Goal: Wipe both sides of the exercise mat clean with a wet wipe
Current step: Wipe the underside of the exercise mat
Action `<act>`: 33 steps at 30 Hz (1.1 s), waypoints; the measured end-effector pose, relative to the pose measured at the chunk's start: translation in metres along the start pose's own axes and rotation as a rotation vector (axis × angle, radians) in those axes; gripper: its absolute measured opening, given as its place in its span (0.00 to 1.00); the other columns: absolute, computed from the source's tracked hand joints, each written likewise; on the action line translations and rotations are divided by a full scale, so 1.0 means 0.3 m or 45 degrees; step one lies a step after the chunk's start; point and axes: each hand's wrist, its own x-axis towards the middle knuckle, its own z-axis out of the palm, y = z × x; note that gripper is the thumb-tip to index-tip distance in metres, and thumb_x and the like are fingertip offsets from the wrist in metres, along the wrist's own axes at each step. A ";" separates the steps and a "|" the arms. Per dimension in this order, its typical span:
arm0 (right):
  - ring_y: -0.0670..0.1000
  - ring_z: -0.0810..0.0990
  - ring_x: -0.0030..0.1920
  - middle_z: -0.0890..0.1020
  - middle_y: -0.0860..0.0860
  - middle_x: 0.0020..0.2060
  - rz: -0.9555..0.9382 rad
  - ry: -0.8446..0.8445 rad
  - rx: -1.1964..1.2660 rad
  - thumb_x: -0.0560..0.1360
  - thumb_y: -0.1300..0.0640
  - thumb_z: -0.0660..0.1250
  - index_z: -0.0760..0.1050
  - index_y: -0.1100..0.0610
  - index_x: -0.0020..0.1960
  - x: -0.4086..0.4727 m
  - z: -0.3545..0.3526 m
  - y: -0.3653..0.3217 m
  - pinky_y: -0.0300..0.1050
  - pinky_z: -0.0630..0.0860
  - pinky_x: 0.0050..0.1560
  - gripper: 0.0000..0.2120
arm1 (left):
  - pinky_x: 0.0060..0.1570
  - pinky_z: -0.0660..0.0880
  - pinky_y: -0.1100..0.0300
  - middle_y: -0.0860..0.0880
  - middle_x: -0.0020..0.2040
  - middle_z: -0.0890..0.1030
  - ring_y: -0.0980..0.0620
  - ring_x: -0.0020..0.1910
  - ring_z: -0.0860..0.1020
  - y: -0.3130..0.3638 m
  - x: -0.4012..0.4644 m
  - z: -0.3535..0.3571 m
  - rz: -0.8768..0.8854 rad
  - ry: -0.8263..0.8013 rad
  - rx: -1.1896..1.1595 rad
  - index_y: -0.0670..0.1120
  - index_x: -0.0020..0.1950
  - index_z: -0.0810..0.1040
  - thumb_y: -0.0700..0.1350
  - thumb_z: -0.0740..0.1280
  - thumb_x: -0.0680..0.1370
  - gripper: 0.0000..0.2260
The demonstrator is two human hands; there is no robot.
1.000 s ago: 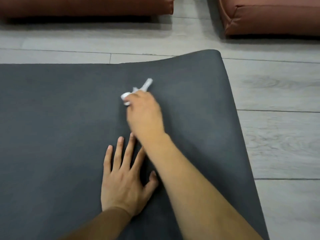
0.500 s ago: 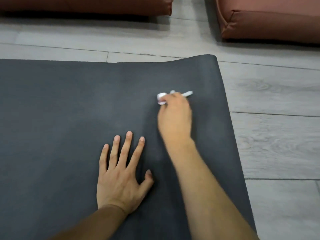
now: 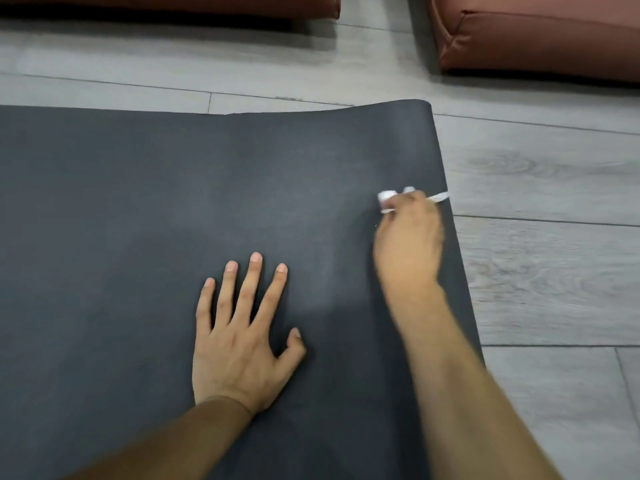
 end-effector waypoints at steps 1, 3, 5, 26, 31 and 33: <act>0.59 0.80 0.52 0.82 0.56 0.50 -0.108 -0.044 0.129 0.70 0.70 0.63 0.83 0.57 0.49 -0.049 0.037 -0.086 0.48 0.73 0.53 0.15 | 0.78 0.55 0.36 0.46 0.83 0.60 0.39 0.82 0.58 -0.002 0.000 0.003 0.001 0.004 -0.003 0.52 0.82 0.63 0.62 0.58 0.74 0.36; 0.57 0.80 0.52 0.82 0.55 0.48 -0.461 -0.228 0.282 0.68 0.69 0.65 0.82 0.56 0.47 -0.171 0.099 -0.263 0.47 0.73 0.53 0.14 | 0.77 0.57 0.34 0.42 0.81 0.64 0.37 0.81 0.59 -0.010 0.001 0.013 0.039 0.019 0.005 0.48 0.80 0.67 0.61 0.57 0.75 0.35; 0.54 0.76 0.60 0.81 0.54 0.53 -0.711 -0.413 0.295 0.71 0.66 0.66 0.81 0.56 0.52 -0.244 0.125 -0.354 0.44 0.72 0.57 0.12 | 0.76 0.59 0.32 0.39 0.79 0.67 0.36 0.81 0.59 -0.019 0.001 0.022 0.069 0.021 0.046 0.44 0.79 0.67 0.61 0.56 0.76 0.35; 0.57 0.79 0.55 0.82 0.57 0.52 -0.368 -0.054 0.206 0.70 0.67 0.62 0.81 0.60 0.51 -0.202 0.117 -0.239 0.44 0.73 0.56 0.14 | 0.78 0.56 0.35 0.44 0.83 0.61 0.38 0.81 0.58 -0.014 0.002 0.016 0.035 0.035 0.000 0.50 0.82 0.64 0.63 0.57 0.76 0.36; 0.53 0.78 0.53 0.82 0.53 0.54 -0.783 -0.176 0.048 0.72 0.64 0.61 0.81 0.58 0.53 -0.180 0.039 -0.126 0.45 0.77 0.50 0.15 | 0.78 0.55 0.36 0.45 0.83 0.61 0.39 0.82 0.58 -0.010 -0.002 0.011 0.013 0.037 0.003 0.50 0.82 0.65 0.62 0.57 0.75 0.36; 0.56 0.80 0.53 0.82 0.56 0.55 -0.488 -0.006 -0.099 0.71 0.66 0.60 0.82 0.58 0.52 -0.087 -0.010 0.057 0.47 0.77 0.53 0.16 | 0.78 0.55 0.36 0.46 0.83 0.60 0.39 0.82 0.58 -0.003 0.003 0.005 0.014 0.042 0.005 0.52 0.83 0.62 0.61 0.57 0.75 0.36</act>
